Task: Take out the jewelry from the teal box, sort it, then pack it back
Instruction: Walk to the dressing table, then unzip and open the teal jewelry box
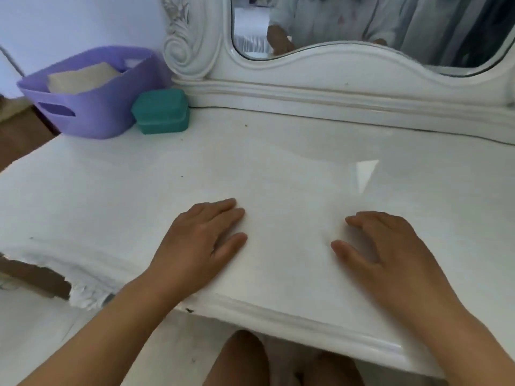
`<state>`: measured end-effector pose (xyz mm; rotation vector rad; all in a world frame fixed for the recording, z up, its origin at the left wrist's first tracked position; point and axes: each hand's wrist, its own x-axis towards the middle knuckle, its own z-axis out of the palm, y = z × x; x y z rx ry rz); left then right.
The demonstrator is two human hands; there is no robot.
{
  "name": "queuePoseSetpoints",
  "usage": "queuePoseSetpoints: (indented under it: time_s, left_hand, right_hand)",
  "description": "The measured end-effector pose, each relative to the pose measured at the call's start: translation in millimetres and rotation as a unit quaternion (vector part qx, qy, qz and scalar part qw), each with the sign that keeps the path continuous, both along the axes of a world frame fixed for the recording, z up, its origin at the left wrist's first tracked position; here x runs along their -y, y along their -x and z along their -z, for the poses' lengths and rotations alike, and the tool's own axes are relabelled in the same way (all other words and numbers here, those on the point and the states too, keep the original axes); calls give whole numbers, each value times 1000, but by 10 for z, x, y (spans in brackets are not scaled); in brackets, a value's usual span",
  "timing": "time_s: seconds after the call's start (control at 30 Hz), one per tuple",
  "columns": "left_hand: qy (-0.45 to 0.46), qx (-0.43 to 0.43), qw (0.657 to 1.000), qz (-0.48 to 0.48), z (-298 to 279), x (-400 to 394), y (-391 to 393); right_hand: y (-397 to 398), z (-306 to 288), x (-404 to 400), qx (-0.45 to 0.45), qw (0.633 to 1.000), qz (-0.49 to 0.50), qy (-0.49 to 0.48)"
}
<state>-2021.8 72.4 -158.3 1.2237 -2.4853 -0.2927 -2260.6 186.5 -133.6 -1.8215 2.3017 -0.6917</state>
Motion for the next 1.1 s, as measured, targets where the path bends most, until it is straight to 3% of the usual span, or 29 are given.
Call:
queuePoseSetpoints:
  time_s: [0.33,0.4,0.5,0.57,0.73,0.83,1.1]
  left_hand:
    - [-31,25,999,28,-46,-60,-38]
    - [-57,-14,998,34,-100,-9,-76]
    - [-120,-147,982,5,-246,225,-171]
    - [-99,-176,979,-39,-329,477,-243]
    - [-6,-69,986,-151,-379,1369,-465]
    - [20,-14,986,-164,-403,1884,-481]
    - [-74,174,975,-117,-582,2892,-386]
  right_hand:
    - [-222,-20,-101,-91,996,-12,-11]
    - [-329,-92,21,-76,996,-56,-7]
    - [-574,-205,370,-44,990,-134,-13]
    - [-722,-251,652,-32,985,-170,-24]
    - [-855,-242,1423,-40,977,-209,-17]
    - [-866,-252,1854,-41,977,-210,4]
    - [-941,-200,2684,6,982,-185,27]
